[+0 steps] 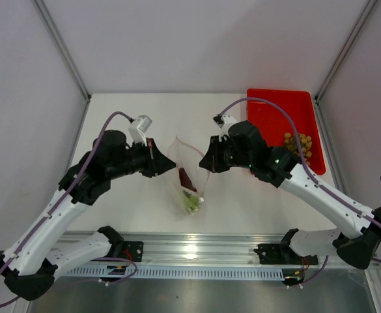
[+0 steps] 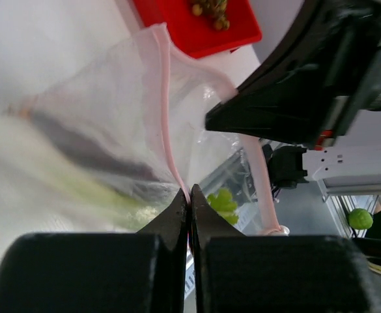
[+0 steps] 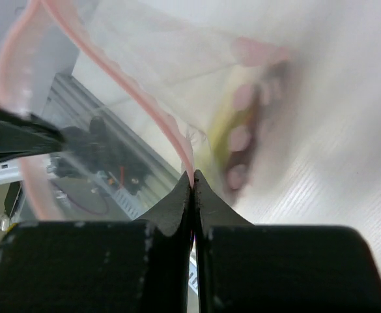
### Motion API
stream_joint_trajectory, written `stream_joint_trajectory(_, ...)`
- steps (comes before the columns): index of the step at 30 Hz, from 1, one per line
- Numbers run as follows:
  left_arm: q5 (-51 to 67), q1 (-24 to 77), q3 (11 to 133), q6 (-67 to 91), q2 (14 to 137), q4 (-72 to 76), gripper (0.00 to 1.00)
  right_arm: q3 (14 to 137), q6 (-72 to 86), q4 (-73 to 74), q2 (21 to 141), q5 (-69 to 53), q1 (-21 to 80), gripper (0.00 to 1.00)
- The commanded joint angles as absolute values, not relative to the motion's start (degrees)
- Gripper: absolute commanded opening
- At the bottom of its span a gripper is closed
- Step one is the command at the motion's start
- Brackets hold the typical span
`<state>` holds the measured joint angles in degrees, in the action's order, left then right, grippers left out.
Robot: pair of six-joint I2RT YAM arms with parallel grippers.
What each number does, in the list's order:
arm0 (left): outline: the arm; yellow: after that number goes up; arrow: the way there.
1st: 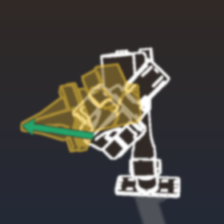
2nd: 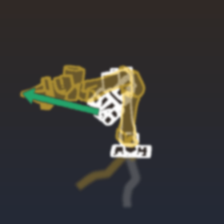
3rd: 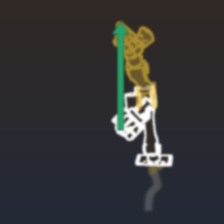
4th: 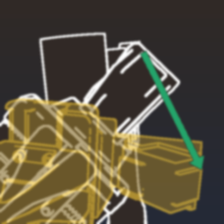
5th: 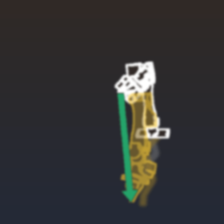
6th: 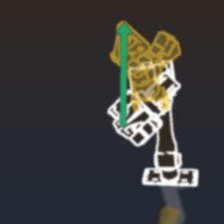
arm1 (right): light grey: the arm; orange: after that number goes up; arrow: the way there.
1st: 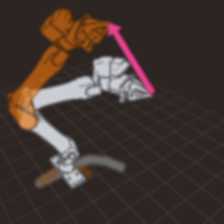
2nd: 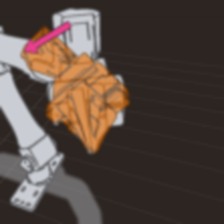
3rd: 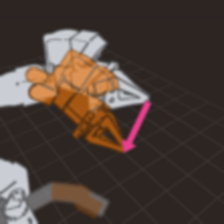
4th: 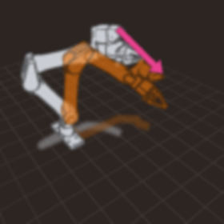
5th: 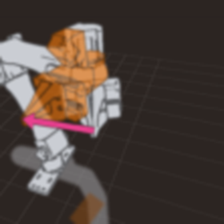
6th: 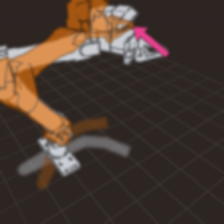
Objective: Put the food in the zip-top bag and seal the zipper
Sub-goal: Adjust the zipper food storage bag at the center of the board, then pick up the fake fruit from the bin.
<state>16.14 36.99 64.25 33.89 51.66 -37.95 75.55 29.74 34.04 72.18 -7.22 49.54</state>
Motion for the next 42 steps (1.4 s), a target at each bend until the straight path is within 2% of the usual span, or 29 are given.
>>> stream_joint_trajectory(1,16.34,37.09,69.7,31.55,51.15,-37.53,0.0,74.27,28.65,33.31,69.79,-6.24,48.34,0.0)
stream_joint_trajectory(7,21.88,37.18,65.22,32.08,55.54,-32.62,0.01,70.85,29.27,33.13,68.73,-6.94,46.85,0.04)
stream_joint_trajectory(10,23.82,37.09,60.57,32.96,57.39,-27.7,0.0,69.09,29.44,33.4,68.2,-6.94,46.58,0.17)
stream_joint_trajectory(11,24.08,37.09,60.12,32.96,58.09,-27.16,0.01,68.73,29.44,33.92,67.94,-6.51,46.5,0.3)
stream_joint_trajectory(14,24.17,37.18,58.8,32.78,58.97,-25.93,0.01,68.47,29.44,35.94,66.98,-5.37,45.88,0.48)
stream_joint_trajectory(16,24.61,37.18,58.62,32.61,59.94,-25.23,0.0,68.99,29.44,37.26,65.4,-3.96,44.92,0.54)
stream_joint_trajectory(17,24.7,37.18,58.71,32.61,60.12,-24.62,0.0,69.17,29.44,38.48,64.69,-3.26,44.48,0.6)
stream_joint_trajectory(19,24.96,37.09,58.97,32.43,60.91,-24.17,0.01,70.3,29.44,39.81,63.29,-1.41,42.73,0.65)
stream_joint_trajectory(20,25.13,37.09,59.06,32.26,61.17,-23.91,0.01,70.83,29.7,41.38,61.8,-0.54,41.93,0.71)
stream_joint_trajectory(24,25.75,37.09,59.94,32.08,61.96,-23.38,0.01,73.12,28.66,44.12,58.8,5.43,38.06,0.77)
stream_joint_trajectory(27,26.19,37.09,59.85,31.91,61.88,-23.12,0.01,73.3,28.48,45.61,57.75,12.82,33.15,0.87)
stream_joint_trajectory(35,28.82,37.09,57.48,32.43,60.12,-21.01,0.0,68.73,27.86,40.44,64.59,17.75,12.51,0.87)
stream_joint_trajectory(42,31.11,37.09,56.43,32.78,59.5,-19.6,0.01,71.27,27.86,38.23,78.3,27.75,7.74,0.86)
